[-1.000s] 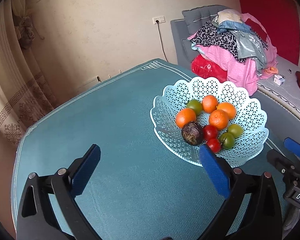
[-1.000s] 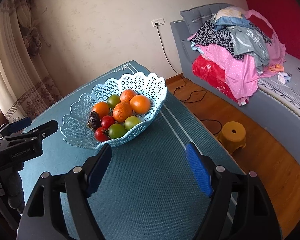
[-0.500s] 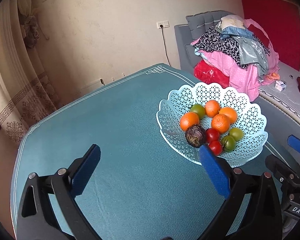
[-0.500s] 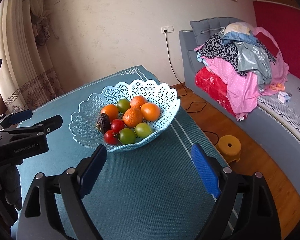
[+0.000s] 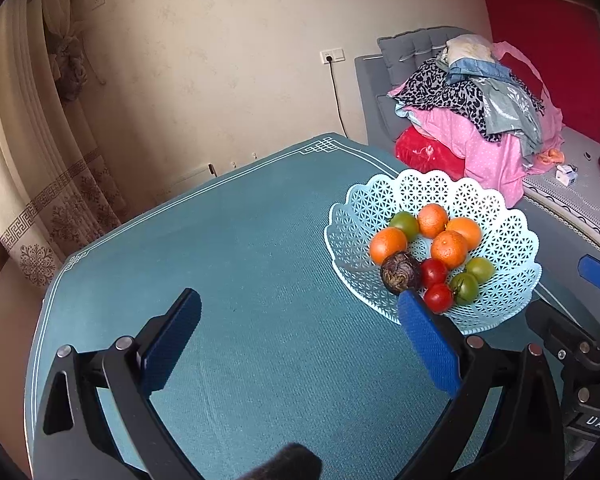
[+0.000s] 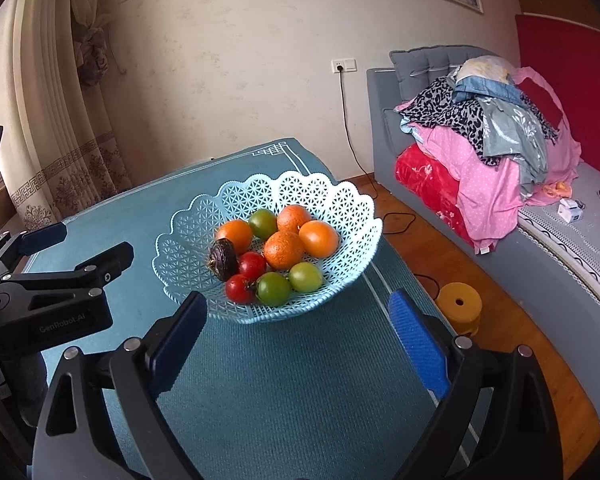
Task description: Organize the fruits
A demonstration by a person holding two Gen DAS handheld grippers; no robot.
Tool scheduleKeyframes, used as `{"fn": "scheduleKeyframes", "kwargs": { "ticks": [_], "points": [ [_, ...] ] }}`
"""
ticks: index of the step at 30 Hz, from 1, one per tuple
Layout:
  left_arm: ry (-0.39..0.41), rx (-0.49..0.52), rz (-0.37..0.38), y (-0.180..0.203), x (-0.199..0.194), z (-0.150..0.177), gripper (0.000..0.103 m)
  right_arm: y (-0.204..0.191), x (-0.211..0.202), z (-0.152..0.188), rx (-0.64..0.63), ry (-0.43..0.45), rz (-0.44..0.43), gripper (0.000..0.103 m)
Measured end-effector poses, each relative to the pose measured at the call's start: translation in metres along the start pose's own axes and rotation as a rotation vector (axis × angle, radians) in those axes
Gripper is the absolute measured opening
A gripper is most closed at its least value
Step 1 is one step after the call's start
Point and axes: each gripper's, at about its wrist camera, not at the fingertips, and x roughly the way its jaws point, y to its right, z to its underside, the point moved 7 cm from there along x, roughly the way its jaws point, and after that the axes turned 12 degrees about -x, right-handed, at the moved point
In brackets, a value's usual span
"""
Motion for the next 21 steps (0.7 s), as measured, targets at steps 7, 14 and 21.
{"fn": "scheduleKeyframes", "kwargs": {
  "ticks": [7,14,21],
  "points": [
    [-0.009,0.01,-0.009,0.002,0.006,0.002,0.1,-0.004,0.001,-0.005,-0.029,0.004,0.01,0.093],
    [-0.008,0.057,-0.024,0.012,0.01,0.003,0.1,-0.005,0.004,-0.003,-0.042,-0.008,0.021,0.093],
    [-0.007,0.074,-0.016,0.02,0.01,0.001,0.1,-0.002,0.006,-0.003,-0.04,-0.01,0.032,0.093]
  ]
}}
